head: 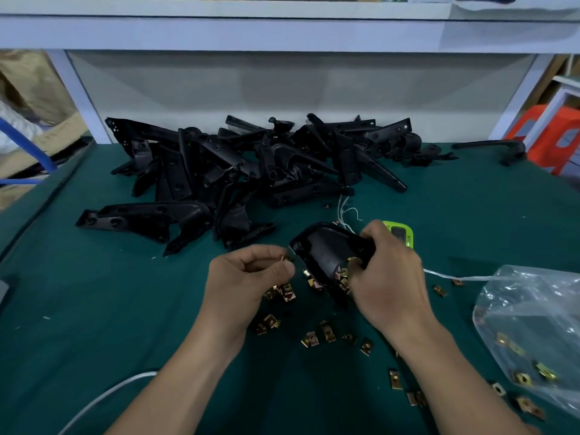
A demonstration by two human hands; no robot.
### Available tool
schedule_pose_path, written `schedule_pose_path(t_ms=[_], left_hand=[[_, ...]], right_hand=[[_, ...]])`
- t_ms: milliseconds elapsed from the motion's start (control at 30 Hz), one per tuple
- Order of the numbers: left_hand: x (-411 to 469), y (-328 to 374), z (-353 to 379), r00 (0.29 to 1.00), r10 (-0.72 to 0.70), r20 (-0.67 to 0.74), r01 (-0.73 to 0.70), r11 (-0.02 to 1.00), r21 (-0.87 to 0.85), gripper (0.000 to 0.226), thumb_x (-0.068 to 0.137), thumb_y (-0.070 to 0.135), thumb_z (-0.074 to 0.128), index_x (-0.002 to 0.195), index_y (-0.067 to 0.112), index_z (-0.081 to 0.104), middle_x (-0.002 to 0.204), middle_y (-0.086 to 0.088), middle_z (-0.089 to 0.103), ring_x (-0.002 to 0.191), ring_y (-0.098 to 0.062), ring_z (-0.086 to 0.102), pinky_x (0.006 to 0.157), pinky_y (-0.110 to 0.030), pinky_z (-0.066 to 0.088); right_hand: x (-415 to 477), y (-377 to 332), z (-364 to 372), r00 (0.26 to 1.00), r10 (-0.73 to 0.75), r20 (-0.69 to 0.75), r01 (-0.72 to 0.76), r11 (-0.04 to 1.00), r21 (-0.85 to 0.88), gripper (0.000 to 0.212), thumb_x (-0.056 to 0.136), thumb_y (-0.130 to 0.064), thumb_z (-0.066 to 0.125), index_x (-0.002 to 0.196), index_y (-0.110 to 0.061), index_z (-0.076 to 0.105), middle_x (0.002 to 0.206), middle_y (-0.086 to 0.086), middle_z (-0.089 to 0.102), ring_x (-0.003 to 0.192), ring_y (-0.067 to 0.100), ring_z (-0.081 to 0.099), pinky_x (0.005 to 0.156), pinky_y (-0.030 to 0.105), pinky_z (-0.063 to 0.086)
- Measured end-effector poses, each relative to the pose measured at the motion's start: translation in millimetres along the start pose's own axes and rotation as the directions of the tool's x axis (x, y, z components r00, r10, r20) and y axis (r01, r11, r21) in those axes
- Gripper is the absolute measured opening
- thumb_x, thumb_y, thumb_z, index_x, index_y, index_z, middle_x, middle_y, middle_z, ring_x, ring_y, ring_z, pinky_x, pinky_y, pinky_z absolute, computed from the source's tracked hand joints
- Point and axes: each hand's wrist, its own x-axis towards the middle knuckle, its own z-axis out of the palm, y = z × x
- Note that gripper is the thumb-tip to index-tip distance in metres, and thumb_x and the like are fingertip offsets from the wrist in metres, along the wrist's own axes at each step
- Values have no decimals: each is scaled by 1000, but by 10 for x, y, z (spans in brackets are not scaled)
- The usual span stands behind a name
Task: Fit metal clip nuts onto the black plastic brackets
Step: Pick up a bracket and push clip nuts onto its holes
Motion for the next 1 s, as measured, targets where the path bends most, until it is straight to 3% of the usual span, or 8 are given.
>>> schedule_pose_path(t_ms=[133, 267, 367, 467, 600, 667, 833, 1000], left_hand=[[-11, 9, 21, 999, -43, -7, 43, 999, -3, 20, 78, 4, 81, 82, 23, 81, 84, -10, 79, 71, -12, 69, 59, -18, 52], [-21, 15, 40, 998, -55, 1, 55, 998, -17, 14, 85, 8, 76, 85, 21, 81, 89, -15, 78, 80, -22, 72, 62, -22, 56], [-35, 36, 58, 999, -29, 18, 30, 998, -57, 11, 76, 27, 78, 83, 18, 80, 86, -16, 78, 80, -19, 76, 64, -18, 56], [-18, 38, 35, 1000, 25, -18, -26, 999, -39, 21, 66, 35, 80, 83, 22, 81, 84, -12, 78, 77, -11, 74, 64, -14, 52], [22, 22, -18, 998, 54, -29, -55, 998, -41, 21, 66, 27, 83, 86, 22, 82, 87, -10, 79, 78, -9, 73, 65, -12, 51], [28, 23, -27, 999, 43, -18, -44, 998, -40, 26, 63, 27, 84, 88, 21, 82, 86, -11, 79, 75, -9, 72, 64, -12, 51], [21, -11, 7, 1000, 15, -17, -15, 1000, -7, 26, 71, 43, 76, 83, 21, 82, 82, -11, 78, 74, -11, 72, 61, -16, 51], [43, -34, -3, 999, -19, -51, 22, 999, 44, 28, 84, 44, 70, 77, 19, 80, 77, -12, 76, 70, -10, 64, 72, -26, 46]], right_hand=[[4, 15, 10, 999, 27, 35, -29, 998, 62, 26, 76, -29, 70, 82, -27, 45, 72, -9, 51, 67, 20, 52, 60, 37, 43], [9, 34, 2, 999, 49, 4, -49, 998, 29, 14, 76, -21, 60, 80, -29, 49, 63, -11, 48, 55, 16, 51, 47, 35, 42], [24, 46, 9, 982, 97, 161, -113, 989, 91, 15, 82, -21, 66, 84, -25, 52, 57, -5, 52, 52, 22, 52, 46, 36, 42], [25, -9, -82, 922, 85, 377, -173, 963, 206, 17, 88, -41, 67, 74, -32, 62, 53, -2, 58, 48, 13, 56, 43, 26, 44], [49, -16, -243, 860, 117, 497, -71, 991, -109, 19, 72, -42, 64, 67, -24, 59, 56, -2, 62, 58, 19, 62, 56, 37, 55], [72, 3, -283, 868, 152, 472, -67, 979, -193, 18, 70, -38, 65, 68, -24, 54, 62, -4, 60, 68, 22, 61, 58, 34, 50], [22, -9, -267, 869, 88, 488, 19, 978, -210, 31, 74, -28, 65, 98, -32, 46, 73, -10, 60, 71, 19, 60, 58, 32, 49], [-23, 37, -120, 932, -100, 348, 228, 908, -351, 66, 81, -4, 60, 137, -37, 55, 86, -6, 69, 83, 23, 55, 86, 26, 31]])
